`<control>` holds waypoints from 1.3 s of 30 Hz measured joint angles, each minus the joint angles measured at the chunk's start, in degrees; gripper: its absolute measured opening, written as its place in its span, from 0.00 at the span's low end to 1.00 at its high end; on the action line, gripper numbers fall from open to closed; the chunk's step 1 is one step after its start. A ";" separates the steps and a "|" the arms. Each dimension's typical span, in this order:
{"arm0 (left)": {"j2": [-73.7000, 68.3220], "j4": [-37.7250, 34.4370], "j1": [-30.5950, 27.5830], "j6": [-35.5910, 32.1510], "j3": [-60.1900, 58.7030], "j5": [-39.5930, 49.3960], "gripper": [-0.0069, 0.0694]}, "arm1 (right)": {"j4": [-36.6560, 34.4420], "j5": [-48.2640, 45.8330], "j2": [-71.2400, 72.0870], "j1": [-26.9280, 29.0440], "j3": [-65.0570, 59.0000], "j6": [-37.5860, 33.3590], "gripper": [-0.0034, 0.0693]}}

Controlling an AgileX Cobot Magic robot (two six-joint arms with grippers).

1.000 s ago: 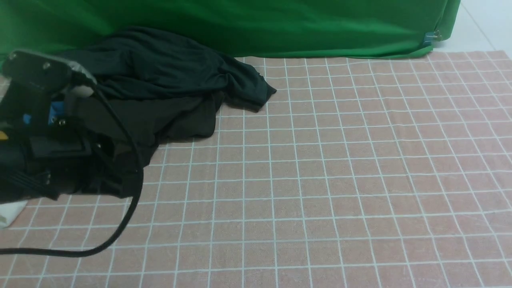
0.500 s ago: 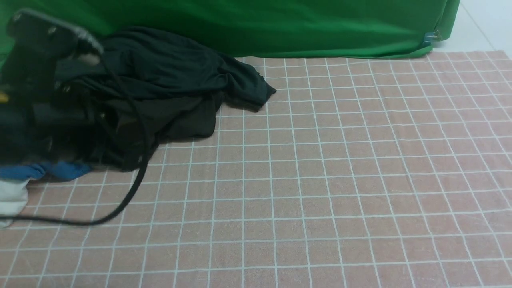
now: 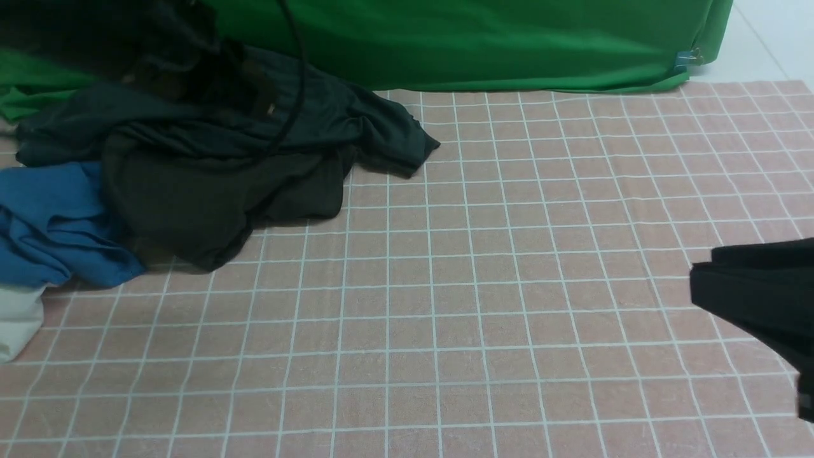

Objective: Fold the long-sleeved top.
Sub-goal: Spread the long sleeves with your arms and place them on the tabletop

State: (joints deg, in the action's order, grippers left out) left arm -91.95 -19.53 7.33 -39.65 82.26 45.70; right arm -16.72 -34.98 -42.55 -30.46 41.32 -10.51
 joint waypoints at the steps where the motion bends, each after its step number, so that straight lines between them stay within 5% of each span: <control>1: -0.55 0.32 0.00 0.12 0.95 0.00 0.12 | 0.00 0.07 -0.05 0.00 0.00 -0.07 0.33; 5: -12.95 5.78 0.00 0.36 10.53 0.27 0.24 | 0.39 1.67 -0.43 0.00 0.00 -1.68 0.35; 11: -26.55 10.94 0.00 0.02 20.67 0.27 0.60 | 0.43 1.70 -0.43 0.00 0.00 -3.10 0.35; 14: -31.47 11.31 0.00 -3.70 23.39 -0.97 0.79 | 0.43 0.88 -0.43 0.00 0.02 -3.22 0.35; 18: -35.36 10.73 0.00 -9.89 24.17 -6.47 0.90 | 0.50 0.61 -0.43 0.00 0.02 -3.12 0.36; 23: -38.67 14.20 0.00 -10.01 24.26 -13.51 0.81 | 0.55 0.59 -0.43 0.00 0.02 -2.11 0.36; 28: -41.29 18.22 -0.18 -9.52 24.37 -17.80 0.35 | 0.49 0.59 -0.43 0.00 0.02 0.46 0.36; 29: -41.30 18.29 -0.23 -9.52 24.37 -17.94 0.35 | 0.49 0.59 -0.43 0.00 0.02 0.60 0.36; 30: -41.43 18.88 -0.40 -9.52 24.37 -18.42 0.21 | 0.49 0.59 -0.43 0.00 0.02 1.71 0.36; 39: -32.61 22.62 -0.76 -3.04 29.78 -9.95 0.16 | 0.49 0.40 -0.43 0.00 0.02 3.69 0.37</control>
State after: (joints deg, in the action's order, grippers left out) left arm -124.55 3.08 6.56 -42.69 112.04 35.75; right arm -16.23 -34.58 -42.99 -30.46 41.34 -6.82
